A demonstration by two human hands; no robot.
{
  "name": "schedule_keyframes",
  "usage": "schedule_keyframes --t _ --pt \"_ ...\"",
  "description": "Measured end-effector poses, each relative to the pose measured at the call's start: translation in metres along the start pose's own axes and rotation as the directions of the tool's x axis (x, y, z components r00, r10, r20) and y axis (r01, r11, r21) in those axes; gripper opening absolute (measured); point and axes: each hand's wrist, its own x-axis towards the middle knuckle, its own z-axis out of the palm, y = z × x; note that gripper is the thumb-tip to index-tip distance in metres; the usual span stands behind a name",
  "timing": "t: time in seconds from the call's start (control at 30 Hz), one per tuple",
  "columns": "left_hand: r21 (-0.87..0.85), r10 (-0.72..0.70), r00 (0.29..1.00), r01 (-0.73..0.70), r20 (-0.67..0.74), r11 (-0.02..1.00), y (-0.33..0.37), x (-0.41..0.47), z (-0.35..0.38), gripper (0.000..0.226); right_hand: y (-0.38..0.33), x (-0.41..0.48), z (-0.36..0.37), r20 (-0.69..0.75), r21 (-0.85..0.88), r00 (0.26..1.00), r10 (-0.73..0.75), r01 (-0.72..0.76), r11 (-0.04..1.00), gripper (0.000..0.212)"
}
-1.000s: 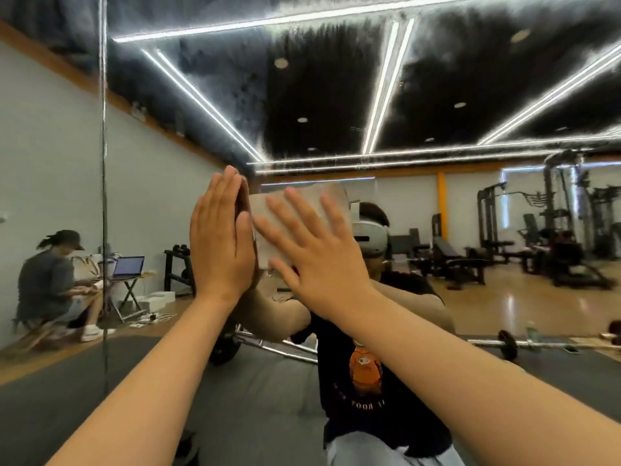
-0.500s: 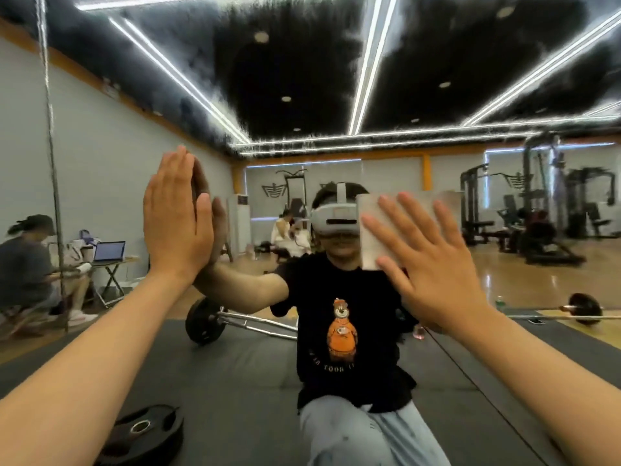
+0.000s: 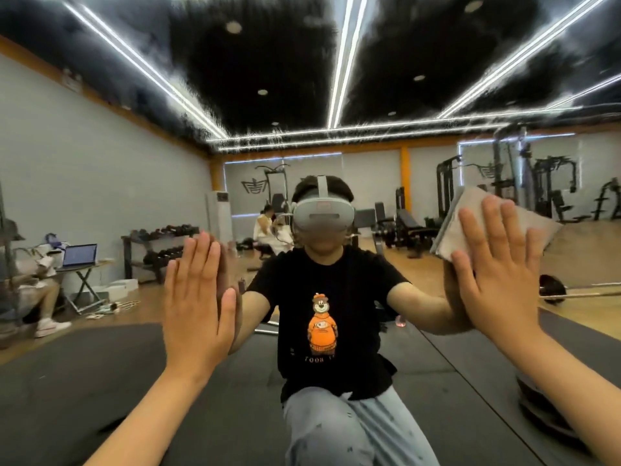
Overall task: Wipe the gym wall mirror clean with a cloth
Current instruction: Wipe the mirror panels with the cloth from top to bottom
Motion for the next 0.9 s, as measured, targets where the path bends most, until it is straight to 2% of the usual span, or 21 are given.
schedule_keyframes --t 0.17,0.43,0.63,0.73,0.9 --pt "0.052 0.011 1.0 -0.011 0.01 0.999 -0.003 -0.004 0.004 0.067 -0.004 -0.07 0.01 0.013 -0.04 0.999 -0.053 0.053 0.998 0.059" --pt "0.039 -0.017 1.0 0.016 0.014 0.999 0.002 -0.004 0.003 0.067 -0.015 -0.171 0.017 0.159 -0.064 0.974 -0.162 0.174 0.983 0.055" --pt "0.056 -0.006 1.0 0.006 0.01 0.998 0.0 -0.003 0.002 0.067 -0.009 -0.157 0.017 0.158 -0.055 0.966 -0.205 0.216 0.975 0.055" --pt "0.091 0.004 1.0 -0.004 0.005 0.996 -0.001 -0.003 0.003 0.068 -0.009 -0.114 0.014 0.126 -0.062 0.959 -0.252 0.262 0.963 0.056" --pt "0.085 0.008 1.0 -0.008 -0.003 0.996 -0.001 -0.003 0.004 0.068 -0.036 -0.006 0.008 0.056 -0.035 0.986 -0.154 0.156 0.987 0.059"
